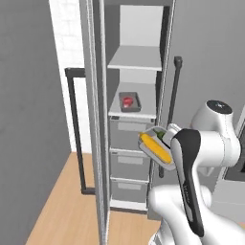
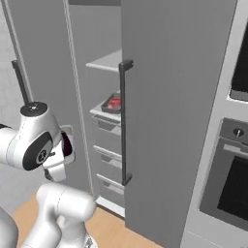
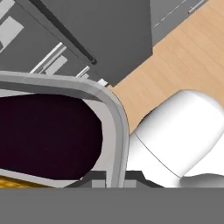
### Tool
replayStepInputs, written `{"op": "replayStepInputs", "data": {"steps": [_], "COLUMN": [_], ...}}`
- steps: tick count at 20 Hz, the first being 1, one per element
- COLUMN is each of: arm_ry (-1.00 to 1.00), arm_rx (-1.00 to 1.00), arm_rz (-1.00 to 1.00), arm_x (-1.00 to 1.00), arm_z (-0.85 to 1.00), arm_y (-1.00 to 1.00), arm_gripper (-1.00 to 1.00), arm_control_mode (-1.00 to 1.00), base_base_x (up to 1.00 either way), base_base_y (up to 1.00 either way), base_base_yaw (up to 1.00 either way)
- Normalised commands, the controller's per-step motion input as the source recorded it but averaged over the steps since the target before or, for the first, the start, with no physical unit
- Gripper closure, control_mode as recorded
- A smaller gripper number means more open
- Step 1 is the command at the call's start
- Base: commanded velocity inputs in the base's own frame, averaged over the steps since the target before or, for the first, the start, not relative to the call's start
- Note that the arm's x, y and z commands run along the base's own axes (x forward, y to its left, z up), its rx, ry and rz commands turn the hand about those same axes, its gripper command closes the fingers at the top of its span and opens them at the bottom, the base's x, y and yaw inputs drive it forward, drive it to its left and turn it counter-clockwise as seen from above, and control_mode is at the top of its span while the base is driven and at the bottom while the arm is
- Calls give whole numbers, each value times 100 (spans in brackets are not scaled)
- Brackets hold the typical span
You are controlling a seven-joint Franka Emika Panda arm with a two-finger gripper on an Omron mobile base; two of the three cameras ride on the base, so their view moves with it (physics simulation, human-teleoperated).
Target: Take the meat container that has the steak and place it on the second highest rack of the freezer. Then take the vegetable container that has the corn and eggplant and place it on the highest rack of the freezer.
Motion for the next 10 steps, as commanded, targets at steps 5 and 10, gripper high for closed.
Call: {"op": "replayStepInputs", "data": {"steps": [5,10], "arm_ry": [0,0], "arm_rx": [0,0], "arm_rz": [0,0], "arm_x": [0,0], "arm_z": [0,0], "arm_y": [0,0], "arm_gripper": [100,100], "arm_control_mode": [100,100], "base_base_x": [0,25], "base_base_y": [-23,8], "base_base_yaw": [-27,-3]}}
